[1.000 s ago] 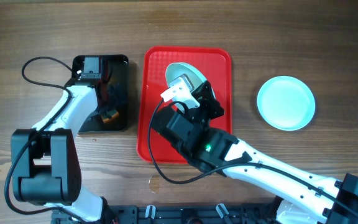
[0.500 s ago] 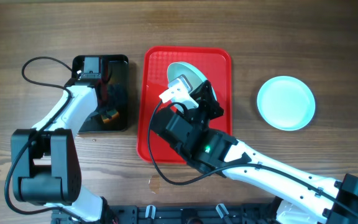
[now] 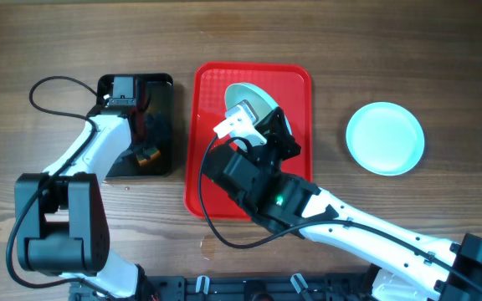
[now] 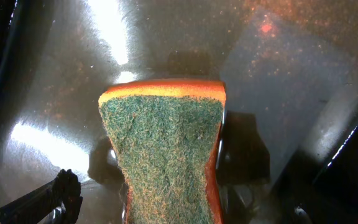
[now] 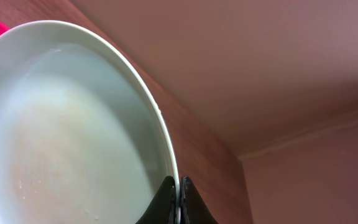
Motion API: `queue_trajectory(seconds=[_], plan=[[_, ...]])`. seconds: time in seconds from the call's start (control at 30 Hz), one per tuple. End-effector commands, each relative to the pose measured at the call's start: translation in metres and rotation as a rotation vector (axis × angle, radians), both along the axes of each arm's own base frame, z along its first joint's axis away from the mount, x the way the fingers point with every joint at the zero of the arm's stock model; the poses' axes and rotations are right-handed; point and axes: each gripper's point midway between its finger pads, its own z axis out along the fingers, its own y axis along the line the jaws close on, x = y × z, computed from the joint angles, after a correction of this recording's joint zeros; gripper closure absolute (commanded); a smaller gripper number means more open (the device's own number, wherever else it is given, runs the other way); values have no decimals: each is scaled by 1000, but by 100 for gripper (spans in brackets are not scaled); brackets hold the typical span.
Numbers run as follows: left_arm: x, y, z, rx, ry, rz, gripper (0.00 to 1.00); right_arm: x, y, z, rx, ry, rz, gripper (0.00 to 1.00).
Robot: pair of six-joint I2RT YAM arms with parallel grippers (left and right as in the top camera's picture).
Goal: Clean dirty plates on tray and stack at the side
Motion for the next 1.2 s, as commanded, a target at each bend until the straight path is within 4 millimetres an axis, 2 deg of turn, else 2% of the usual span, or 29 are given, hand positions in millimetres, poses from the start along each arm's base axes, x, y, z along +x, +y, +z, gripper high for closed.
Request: queue_trajectory(seconds=[0.0,0.57,0.8,1.0,1.17], plan=[[1,0,0,-5,-4,-2,0,-1,-2,16,25,-42,-19,96],[1,0,0,-5,-4,-2,0,-1,-3,17,18,-44,-19,96],[1,0,0,-5,-4,-2,0,2,-2,13,138,-56,-38,96],[1,0,0,-5,-4,-2,0,12,-5,-14,339,50,-42,96],[1,0,0,-5,-3,-2,0,17,-17,-48,578,268,-66,96]])
